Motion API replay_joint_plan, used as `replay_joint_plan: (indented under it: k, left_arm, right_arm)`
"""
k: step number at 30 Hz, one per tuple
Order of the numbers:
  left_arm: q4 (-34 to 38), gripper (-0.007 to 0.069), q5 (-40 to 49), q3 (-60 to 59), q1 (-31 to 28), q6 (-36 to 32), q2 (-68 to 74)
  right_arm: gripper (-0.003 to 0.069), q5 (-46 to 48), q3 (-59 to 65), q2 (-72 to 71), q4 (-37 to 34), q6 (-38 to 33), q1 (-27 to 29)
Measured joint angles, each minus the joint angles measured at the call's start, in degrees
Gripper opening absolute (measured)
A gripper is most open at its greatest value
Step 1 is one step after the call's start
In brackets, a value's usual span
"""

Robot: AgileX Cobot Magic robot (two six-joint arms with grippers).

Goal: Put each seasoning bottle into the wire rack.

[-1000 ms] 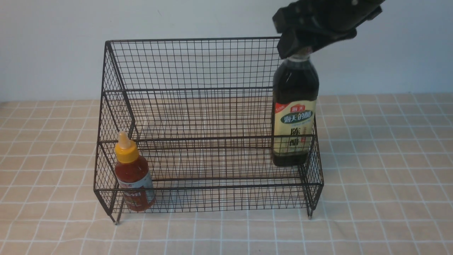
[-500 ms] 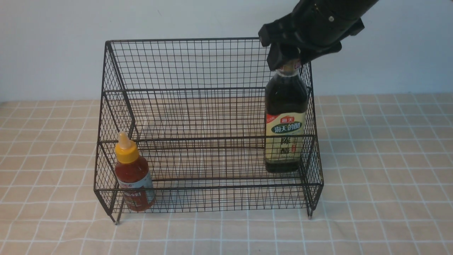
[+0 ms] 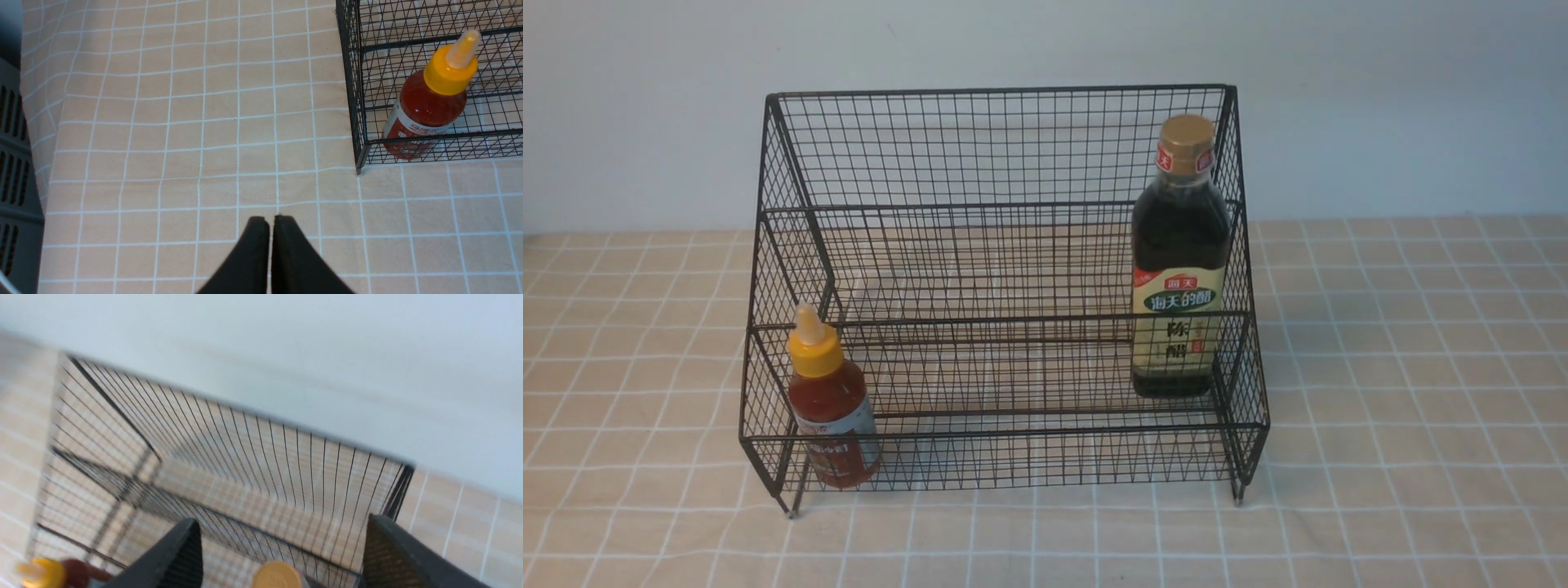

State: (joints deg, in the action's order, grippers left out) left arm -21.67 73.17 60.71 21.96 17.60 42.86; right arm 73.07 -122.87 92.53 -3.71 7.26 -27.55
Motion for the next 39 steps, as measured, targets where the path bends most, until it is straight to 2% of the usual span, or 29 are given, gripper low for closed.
replay_joint_plan:
  k: [3,6,7,8,10,13,15,18,21,27,28,30,33,36,39]
  left_arm:
    - [0.0,-0.0007,0.0,0.0,0.0,0.0,0.0]
    - [0.0,-0.0007,0.0,0.0,0.0,0.0,0.0]
    - [0.0,-0.0007,0.0,0.0,0.0,0.0,0.0]
    - [0.0,-0.0007,0.0,0.0,0.0,0.0,0.0]
    - [0.1,-0.0007,0.0,0.0,0.0,0.0,0.0]
    - [0.9,-0.0007,-0.5,0.0,0.0,0.0,0.0]
    - [1.9,-0.0007,-2.6,0.0,0.0,0.0,0.0]
    - [3.0,-0.0007,-5.8,0.0,0.0,0.0,0.0]
    - [4.0,-0.0007,-9.3,-0.1,0.0,0.0,0.0]
    - [4.5,-0.0007,-13.8,-0.6,0.0,0.0,0.0]
    - [4.5,-0.0007,-13.9,-0.7,0.0,0.0,0.0]
    - [4.5,-0.0007,-15.7,-2.2,0.0,0.0,0.0]
    - [4.6,-0.0007,-17.5,-4.1,0.0,0.0,0.0]
    - [5.5,-0.0007,-19.7,-7.2,0.0,0.0,-0.8]
    - [7.2,-0.0007,-21.7,-10.4,0.0,0.0,-2.6]
  right_arm:
    - [0.0464,0.2,-0.9,-5.8,0.5,0.0,0.0]
    - [0.0397,0.2,-0.8,-12.9,2.1,-0.3,0.0]
    - [0.0344,0.2,0.2,-16.7,3.1,-0.5,0.0]
    - [0.0328,0.2,0.4,-17.8,3.2,-0.5,0.0]
    - [0.0225,0.2,4.8,-24.7,3.7,-0.5,0.0]
    - [0.0070,0.3,14.7,-35.7,3.7,-0.5,0.0]
    - [0.0015,0.2,23.6,-43.0,4.6,-0.5,0.0]
    - [-0.0006,-2.3,35.0,-51.2,5.8,-0.3,0.0]
    - [-0.0012,-12.3,52.4,-63.5,7.5,0.7,0.0]
    - [-0.0012,-35.7,81.6,-85.3,9.7,7.8,0.0]
    - [-0.0012,-36.4,81.6,-85.9,9.7,8.3,0.0]
    - [-0.0012,-47.8,90.7,-92.0,9.9,9.9,0.0]
    - [-0.0012,-56.0,95.0,-93.4,10.0,10.3,0.0]
    - [-0.0013,-62.0,97.1,-93.4,9.6,10.5,0.0]
    - [-0.0013,-63.6,97.3,-93.5,9.4,10.5,0.0]
